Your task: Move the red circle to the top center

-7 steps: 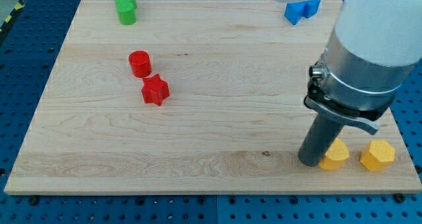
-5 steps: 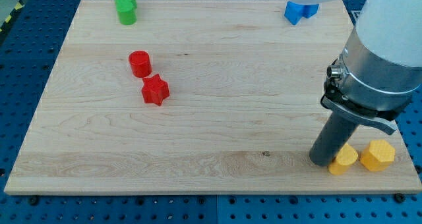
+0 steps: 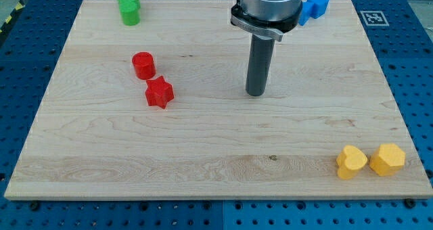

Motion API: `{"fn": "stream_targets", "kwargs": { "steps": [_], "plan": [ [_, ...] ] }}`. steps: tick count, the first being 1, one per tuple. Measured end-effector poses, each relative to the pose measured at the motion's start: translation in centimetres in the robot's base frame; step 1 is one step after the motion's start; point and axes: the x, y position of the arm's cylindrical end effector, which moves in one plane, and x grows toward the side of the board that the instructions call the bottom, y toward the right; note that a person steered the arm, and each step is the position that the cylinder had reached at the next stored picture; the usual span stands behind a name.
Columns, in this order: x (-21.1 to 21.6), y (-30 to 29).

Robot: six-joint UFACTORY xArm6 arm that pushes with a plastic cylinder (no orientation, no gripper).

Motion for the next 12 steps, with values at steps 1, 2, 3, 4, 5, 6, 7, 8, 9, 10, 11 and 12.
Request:
{"fn": "stream_targets", "kwargs": {
  "steps": [1,2,3,4,5,6,7,8,9,10,11,12],
  "plan": [
    [3.4,-1.8],
    [6.9,-6.0],
    [7.0,-11.9],
    [3.9,-18.5],
    [-1.0,-20.0],
    [-3.0,-20.0],
    [-5.4,-20.0],
    [-8.1,-20.0],
    [-9.7,-22.0],
    [-11.4,-23.6],
    [-11.5,-22.8],
    [-11.5,-20.3]
  ]
}}
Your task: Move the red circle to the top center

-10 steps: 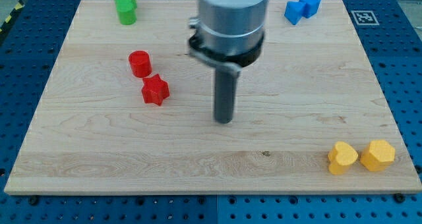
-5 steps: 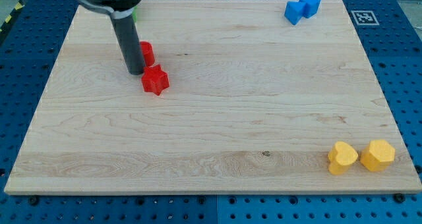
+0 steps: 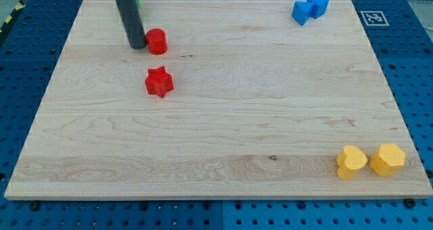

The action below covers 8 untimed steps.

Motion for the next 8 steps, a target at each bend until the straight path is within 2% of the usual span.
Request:
{"fn": "stream_targets", "kwargs": {
  "steps": [3,5,6,8],
  "plan": [
    [1.5,10.0],
    [1.3,11.0],
    [-0.3,11.2],
    [-0.4,15.6]
  ]
}}
